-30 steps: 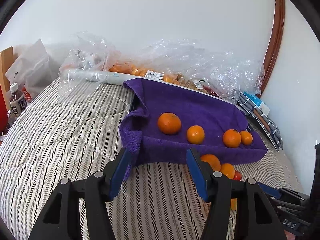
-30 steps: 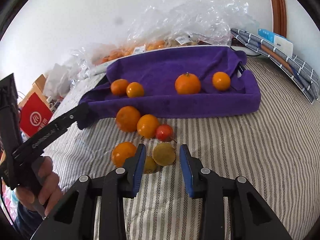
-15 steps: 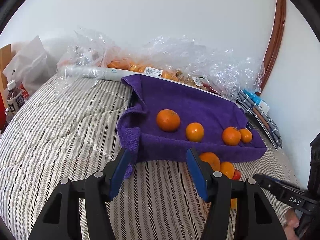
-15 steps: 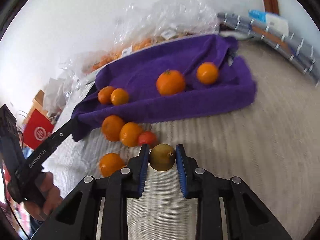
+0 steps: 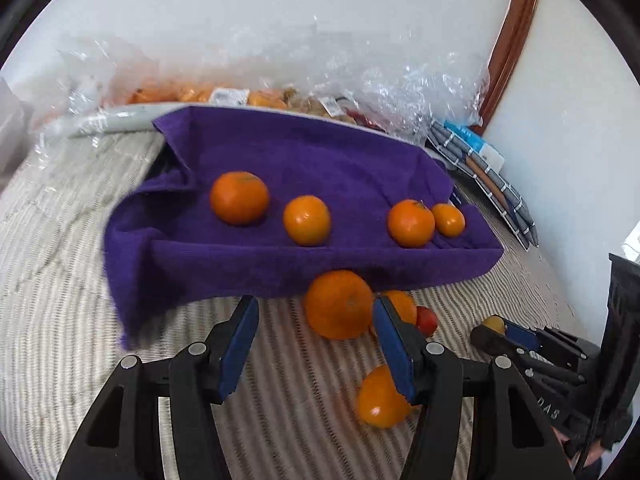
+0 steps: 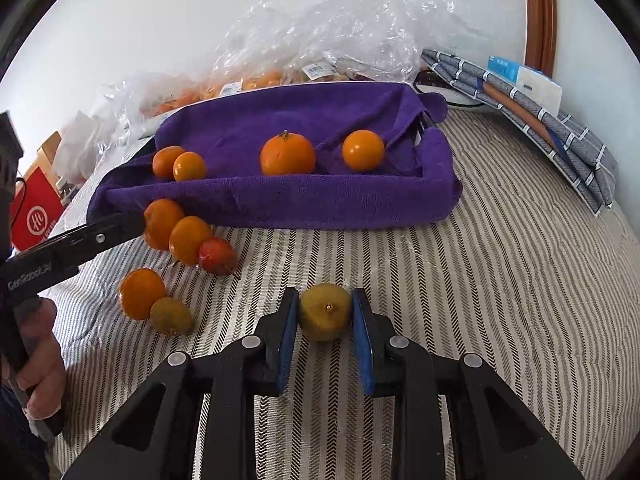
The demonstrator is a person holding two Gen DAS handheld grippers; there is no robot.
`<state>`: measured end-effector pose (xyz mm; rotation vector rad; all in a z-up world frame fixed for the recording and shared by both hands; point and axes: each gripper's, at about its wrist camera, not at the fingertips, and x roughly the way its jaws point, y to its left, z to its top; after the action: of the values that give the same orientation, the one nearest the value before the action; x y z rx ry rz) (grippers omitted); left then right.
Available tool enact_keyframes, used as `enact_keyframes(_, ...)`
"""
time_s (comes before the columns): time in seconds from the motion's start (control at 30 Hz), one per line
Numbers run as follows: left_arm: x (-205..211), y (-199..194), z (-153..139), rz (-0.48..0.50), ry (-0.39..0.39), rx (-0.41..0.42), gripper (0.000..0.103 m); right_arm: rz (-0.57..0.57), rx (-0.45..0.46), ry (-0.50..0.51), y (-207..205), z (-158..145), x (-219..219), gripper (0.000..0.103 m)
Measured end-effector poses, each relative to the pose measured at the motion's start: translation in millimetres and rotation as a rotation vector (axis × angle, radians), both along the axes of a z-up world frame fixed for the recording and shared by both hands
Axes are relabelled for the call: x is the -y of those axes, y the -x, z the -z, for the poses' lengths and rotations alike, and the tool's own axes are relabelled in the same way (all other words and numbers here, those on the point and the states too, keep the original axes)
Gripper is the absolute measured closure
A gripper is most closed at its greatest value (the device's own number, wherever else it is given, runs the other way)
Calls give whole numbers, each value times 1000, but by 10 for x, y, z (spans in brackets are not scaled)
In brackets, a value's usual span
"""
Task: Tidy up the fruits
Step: 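Grasp a large orange with the left gripper while the right gripper holds its fruit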
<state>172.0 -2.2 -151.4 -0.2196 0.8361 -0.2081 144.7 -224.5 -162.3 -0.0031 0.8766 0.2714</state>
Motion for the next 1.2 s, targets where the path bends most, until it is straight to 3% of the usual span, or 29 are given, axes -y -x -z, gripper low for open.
enact_keyframes(0.23, 56, -26, 75, 24, 48, -18, 66, 67, 3, -1, -7, -5, 88, 76)
enact_keyframes(0.53, -265, 157, 81, -109, 63, -26, 65, 101, -7, -36, -27, 9, 166, 76)
enact_keyframes(0.63, -272, 104, 116, -97, 90, -48, 65, 94, -11, -23, -35, 19, 138, 76)
enact_keyframes(0.8, -139, 65, 106, -93, 3, -29, 62, 93, -10, -16, -37, 22, 132, 76)
enact_keyframes(1.0, -147, 40, 103, -93, 22, -24, 66, 93, -11, -28, -36, 30, 150, 76)
enact_keyframes(1.2, -117, 188, -2, -74, 12, 55, 66, 69, 18, -82, 16, -7, 191, 76)
